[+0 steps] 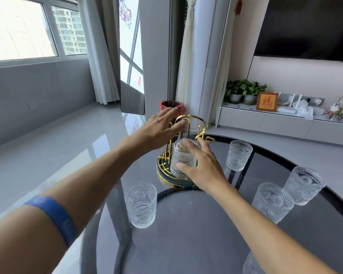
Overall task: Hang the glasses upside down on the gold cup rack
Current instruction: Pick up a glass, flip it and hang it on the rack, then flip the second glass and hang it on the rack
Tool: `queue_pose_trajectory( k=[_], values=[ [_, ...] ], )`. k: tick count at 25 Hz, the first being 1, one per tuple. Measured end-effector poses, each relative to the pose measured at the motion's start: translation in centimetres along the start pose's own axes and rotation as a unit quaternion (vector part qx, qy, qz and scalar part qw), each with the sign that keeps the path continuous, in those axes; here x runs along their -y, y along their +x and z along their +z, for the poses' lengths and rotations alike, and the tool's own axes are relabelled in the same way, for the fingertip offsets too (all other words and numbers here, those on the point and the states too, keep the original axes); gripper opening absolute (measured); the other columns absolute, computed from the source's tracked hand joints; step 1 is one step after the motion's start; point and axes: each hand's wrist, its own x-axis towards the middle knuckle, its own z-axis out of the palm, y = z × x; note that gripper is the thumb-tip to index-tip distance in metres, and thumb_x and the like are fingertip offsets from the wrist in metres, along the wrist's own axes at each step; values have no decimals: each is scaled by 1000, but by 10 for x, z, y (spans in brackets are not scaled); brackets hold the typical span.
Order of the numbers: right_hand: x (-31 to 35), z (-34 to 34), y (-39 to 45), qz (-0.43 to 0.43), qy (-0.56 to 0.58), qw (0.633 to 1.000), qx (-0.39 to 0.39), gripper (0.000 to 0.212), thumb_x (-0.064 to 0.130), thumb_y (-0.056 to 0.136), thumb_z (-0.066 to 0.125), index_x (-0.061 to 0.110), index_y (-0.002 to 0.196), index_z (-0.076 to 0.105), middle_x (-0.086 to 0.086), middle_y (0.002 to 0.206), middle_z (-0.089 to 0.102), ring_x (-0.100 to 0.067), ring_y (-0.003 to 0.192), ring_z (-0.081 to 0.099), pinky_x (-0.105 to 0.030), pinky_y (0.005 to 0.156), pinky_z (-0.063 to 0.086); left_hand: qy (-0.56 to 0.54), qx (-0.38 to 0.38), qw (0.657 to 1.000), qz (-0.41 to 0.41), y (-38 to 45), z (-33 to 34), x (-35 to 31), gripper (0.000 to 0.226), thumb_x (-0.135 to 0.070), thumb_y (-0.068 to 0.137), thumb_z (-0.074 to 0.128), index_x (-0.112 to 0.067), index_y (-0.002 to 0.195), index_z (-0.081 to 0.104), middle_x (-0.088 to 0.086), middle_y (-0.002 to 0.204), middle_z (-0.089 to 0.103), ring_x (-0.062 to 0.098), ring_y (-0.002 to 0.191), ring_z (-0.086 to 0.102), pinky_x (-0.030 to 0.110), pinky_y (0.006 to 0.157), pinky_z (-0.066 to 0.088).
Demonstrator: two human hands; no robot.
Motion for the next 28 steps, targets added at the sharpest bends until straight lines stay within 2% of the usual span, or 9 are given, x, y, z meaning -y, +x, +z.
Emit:
queue_pose_trajectory(
  k=[3, 8, 10, 14, 18, 21, 24, 26, 28],
  values=[
    [-1, -11, -30, -12, 40, 998, -55, 74, 49, 80, 65, 40, 146, 32, 0, 161, 16, -23, 142, 26, -41, 106, 34, -11, -102, 994, -41, -90, 8, -1, 69, -65, 91, 38, -26, 148, 36, 6, 152, 44, 25, 134, 42, 34, 101, 31],
    [7, -17, -83, -23, 53, 995, -76, 62, 32, 83, 66, 27, 140, 44, -1, 150, 37, -23, 131, 43, -33, 101, 37, 56, 26, 986, -158, -190, 47, -4, 95, -74, 75, 59, -28, 152, 29, -1, 159, 32, 25, 140, 34, 44, 109, 35],
    [13, -17, -102, -21, 66, 995, -68, 59, 27, 82, 65, 24, 138, 45, 3, 142, 45, -20, 124, 49, -28, 95, 38, 69, 27, 983, -170, -195, 55, -4, 94, -62, 76, 67, -29, 153, 23, 0, 161, 26, 28, 141, 32, 44, 107, 37],
    [22, -23, -128, 35, 95, 994, -43, 52, 27, 82, 64, 26, 132, 48, 4, 133, 52, -19, 115, 55, -31, 90, 44, -56, 5, 961, -271, -175, 53, 1, 99, -47, 73, 79, -22, 153, 24, 11, 158, 31, 31, 139, 34, 46, 112, 34],
    [28, -34, -142, 94, 136, 986, 8, 45, 31, 81, 61, 33, 125, 52, 9, 122, 57, -12, 97, 61, -28, 79, 44, 27, -16, 972, -233, -170, 49, -12, 84, -50, 64, 79, -19, 135, 46, 9, 133, 55, 22, 109, 57, 33, 84, 48],
    [35, -29, -153, 136, 220, 966, -24, 29, 39, 83, 61, 31, 110, 56, 9, 104, 66, -15, 84, 65, -37, 78, 54, -62, -103, 973, -199, -168, 36, -32, 79, -54, 54, 79, -27, 125, 54, 2, 117, 60, 17, 101, 61, 32, 81, 49],
    [50, -28, -149, 269, 454, 849, 7, 30, 48, 87, 59, 24, 104, 57, -13, 102, 71, -26, 72, 69, -45, 66, 58, -199, -185, 959, -82, -170, 26, -64, 71, -50, 55, 81, -36, 120, 55, -12, 112, 57, 6, 101, 60, 34, 81, 56],
    [60, -37, -139, 314, 602, 732, 58, 44, 55, 88, 55, 21, 117, 52, -22, 109, 70, -33, 76, 71, -43, 64, 59, -195, -188, 962, 45, -171, 23, -84, 68, -43, 63, 83, -34, 123, 52, -14, 119, 53, 10, 110, 58, 34, 83, 57],
    [60, -46, -129, 311, 690, 651, 51, 59, 56, 86, 56, 12, 125, 53, -23, 104, 70, -35, 82, 69, -37, 65, 55, -143, -189, 963, 126, -166, 24, -97, 67, -43, 68, 83, -30, 124, 50, -12, 121, 49, 14, 113, 55, 33, 88, 54]
  ],
)
